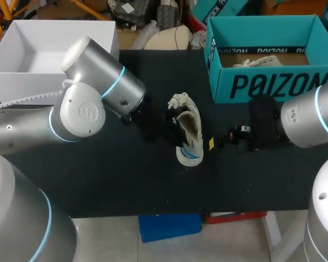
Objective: Take the shoe out of the shoebox, open the shoe tongue, remove and reinsert the insole, then place the shoe into the shoebox
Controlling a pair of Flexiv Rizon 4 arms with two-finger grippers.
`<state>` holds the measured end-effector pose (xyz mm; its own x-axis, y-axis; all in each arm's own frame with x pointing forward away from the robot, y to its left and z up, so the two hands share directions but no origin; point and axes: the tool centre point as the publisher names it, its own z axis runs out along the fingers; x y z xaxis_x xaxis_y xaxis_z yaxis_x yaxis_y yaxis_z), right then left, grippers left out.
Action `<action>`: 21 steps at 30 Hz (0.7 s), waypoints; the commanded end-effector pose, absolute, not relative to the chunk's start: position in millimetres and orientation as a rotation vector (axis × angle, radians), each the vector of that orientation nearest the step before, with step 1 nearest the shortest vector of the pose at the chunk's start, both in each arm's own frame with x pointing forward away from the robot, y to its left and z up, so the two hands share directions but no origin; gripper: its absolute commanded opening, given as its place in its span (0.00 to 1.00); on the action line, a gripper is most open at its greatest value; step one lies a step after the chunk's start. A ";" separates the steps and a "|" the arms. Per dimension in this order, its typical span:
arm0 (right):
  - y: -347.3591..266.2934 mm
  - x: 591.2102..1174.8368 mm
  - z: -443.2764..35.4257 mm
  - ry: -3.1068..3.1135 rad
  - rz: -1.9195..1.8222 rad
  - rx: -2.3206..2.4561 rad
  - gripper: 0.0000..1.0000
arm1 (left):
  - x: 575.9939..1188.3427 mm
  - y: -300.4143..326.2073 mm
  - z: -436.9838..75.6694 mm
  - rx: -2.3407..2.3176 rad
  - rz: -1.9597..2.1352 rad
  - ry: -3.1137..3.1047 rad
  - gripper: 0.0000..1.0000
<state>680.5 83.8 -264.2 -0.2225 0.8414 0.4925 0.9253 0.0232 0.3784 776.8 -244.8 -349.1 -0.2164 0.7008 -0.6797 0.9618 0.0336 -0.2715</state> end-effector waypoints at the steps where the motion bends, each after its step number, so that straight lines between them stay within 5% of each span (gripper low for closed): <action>1: 85.4 680.7 -264.3 -2.150 -0.970 -1.875 1.00 | 777.1 -246.8 -352.5 1.667 -0.977 1.967 0.00; 21: 85.4 680.7 -264.3 -2.150 -0.970 -1.875 1.00 | 805.4 -245.5 -362.4 1.584 -0.951 2.000 0.00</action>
<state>680.5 83.8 -264.2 -0.2226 0.8413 0.4926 0.9253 0.0233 0.3784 802.9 -241.3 -357.7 -0.2648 0.6760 -0.6877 0.9594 0.1127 -0.2587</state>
